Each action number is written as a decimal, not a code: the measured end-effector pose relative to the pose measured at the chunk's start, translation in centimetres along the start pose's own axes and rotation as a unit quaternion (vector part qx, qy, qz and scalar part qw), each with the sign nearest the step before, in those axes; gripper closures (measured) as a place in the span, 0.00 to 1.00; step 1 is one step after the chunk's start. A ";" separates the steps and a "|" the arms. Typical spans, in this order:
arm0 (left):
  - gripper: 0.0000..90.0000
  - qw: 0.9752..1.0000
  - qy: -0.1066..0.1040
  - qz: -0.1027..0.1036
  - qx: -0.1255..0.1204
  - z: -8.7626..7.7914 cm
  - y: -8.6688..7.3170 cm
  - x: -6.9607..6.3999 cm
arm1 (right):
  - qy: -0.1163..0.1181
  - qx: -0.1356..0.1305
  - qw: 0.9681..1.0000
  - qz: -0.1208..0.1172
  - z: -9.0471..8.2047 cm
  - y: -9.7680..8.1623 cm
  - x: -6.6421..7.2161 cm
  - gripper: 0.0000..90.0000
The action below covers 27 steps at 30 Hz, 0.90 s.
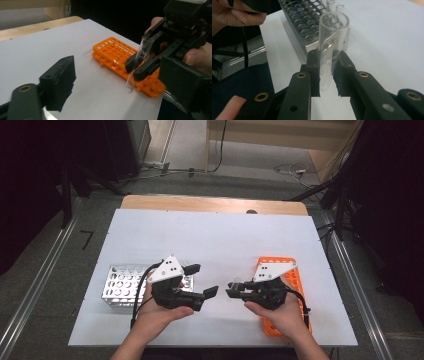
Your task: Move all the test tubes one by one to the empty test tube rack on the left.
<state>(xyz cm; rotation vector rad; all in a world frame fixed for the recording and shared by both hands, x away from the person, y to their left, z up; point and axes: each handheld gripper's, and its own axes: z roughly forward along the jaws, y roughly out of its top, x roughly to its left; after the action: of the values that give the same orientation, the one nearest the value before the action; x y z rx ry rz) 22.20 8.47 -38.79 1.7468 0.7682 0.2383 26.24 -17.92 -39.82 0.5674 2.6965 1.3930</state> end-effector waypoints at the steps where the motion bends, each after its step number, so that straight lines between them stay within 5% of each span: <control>1: 0.22 1.000 -0.005 0.001 0.000 0.2 0.0 -0.3 | 0.001 0.001 1.000 -0.003 0.2 0.0 0.2 0.82; 8: 0.49 0.999 -0.037 0.026 0.006 1.3 -0.1 -1.8 | 0.011 0.006 1.000 -0.011 1.4 0.4 1.4 0.82; 13: 0.64 0.999 -0.035 0.037 0.016 2.1 -0.3 -2.5 | 0.015 0.005 1.000 -0.017 1.4 0.6 1.9 0.82; 27: 0.82 0.999 -0.048 0.024 0.008 2.3 -0.3 -2.4 | 0.026 0.005 0.999 -0.022 1.5 0.8 2.2 0.82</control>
<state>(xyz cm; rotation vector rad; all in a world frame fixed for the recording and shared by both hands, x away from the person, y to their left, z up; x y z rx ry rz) 21.48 5.26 -39.32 1.7798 0.6599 0.1790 24.74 -15.59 -39.78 0.4762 2.7392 1.4040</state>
